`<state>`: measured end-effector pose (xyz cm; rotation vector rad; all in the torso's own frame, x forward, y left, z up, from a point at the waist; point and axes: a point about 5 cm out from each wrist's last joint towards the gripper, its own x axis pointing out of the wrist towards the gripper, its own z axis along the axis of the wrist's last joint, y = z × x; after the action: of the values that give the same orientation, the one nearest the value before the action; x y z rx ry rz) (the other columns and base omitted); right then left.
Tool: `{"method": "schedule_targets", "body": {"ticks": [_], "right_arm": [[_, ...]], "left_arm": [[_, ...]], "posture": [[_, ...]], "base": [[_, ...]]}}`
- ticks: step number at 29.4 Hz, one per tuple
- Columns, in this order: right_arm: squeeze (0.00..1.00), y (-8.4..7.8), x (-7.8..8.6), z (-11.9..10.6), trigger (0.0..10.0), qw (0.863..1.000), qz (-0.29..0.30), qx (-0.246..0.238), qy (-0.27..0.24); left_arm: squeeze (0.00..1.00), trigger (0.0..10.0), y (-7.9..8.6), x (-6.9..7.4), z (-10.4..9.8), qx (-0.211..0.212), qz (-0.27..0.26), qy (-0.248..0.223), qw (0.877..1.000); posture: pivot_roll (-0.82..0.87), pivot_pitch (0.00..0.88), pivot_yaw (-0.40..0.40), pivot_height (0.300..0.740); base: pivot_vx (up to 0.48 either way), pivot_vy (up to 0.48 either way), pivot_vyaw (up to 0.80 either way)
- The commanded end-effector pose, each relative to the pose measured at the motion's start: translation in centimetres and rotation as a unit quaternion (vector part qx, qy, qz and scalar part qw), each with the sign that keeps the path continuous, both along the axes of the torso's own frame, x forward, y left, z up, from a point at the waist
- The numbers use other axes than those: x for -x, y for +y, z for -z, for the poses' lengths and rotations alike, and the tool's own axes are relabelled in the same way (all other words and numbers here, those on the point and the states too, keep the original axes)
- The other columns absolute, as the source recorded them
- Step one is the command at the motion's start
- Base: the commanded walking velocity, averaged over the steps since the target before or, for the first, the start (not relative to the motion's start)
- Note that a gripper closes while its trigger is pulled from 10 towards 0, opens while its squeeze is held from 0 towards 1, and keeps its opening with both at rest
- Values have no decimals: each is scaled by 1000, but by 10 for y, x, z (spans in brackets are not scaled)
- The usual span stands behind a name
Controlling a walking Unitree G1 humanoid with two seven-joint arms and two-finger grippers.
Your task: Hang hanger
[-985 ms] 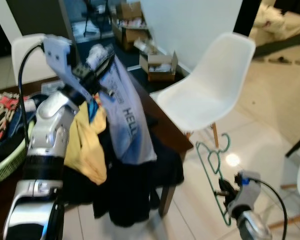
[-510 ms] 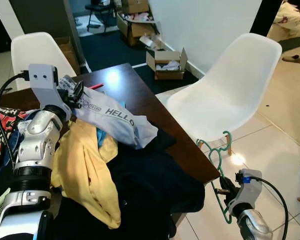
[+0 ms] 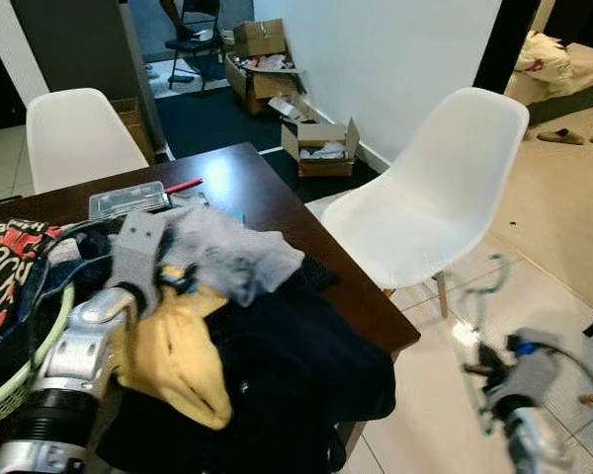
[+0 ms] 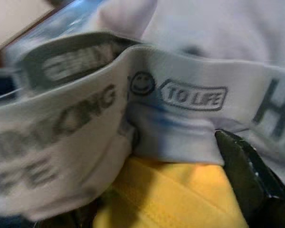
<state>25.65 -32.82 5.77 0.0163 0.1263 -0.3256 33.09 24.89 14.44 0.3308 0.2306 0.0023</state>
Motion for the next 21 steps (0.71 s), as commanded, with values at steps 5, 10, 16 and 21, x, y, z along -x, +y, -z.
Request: {"method": "schedule_targets", "body": {"ticks": [5, 10, 16, 21], "right_arm": [[0, -31, -15, -61, 10000, 993, 60, 41, -91], [0, -5, -40, -111, 10000, 982, -34, 52, -181], [0, 74, -64, -148, 10000, 944, -227, 73, -227], [0, 103, -65, -137, 10000, 929, -308, 104, -178]], "left_arm": [[392, 10000, 44, 24, 13, -84, -97, 48, 991], [0, 10000, 53, 31, 4, -69, -132, 7, 989], [0, 10000, 46, 21, -26, 5, -105, -92, 990], [0, 10000, 15, 16, -47, 118, 33, -129, 984]], "posture": [[-38, 112, 13, 740], [-33, 109, 8, 740], [-21, 102, -3, 740], [-17, 99, -2, 740]], "base": [[0, 0, 0], [0, 0, 0], [0, 0, 0], [0, 0, 0]]}}
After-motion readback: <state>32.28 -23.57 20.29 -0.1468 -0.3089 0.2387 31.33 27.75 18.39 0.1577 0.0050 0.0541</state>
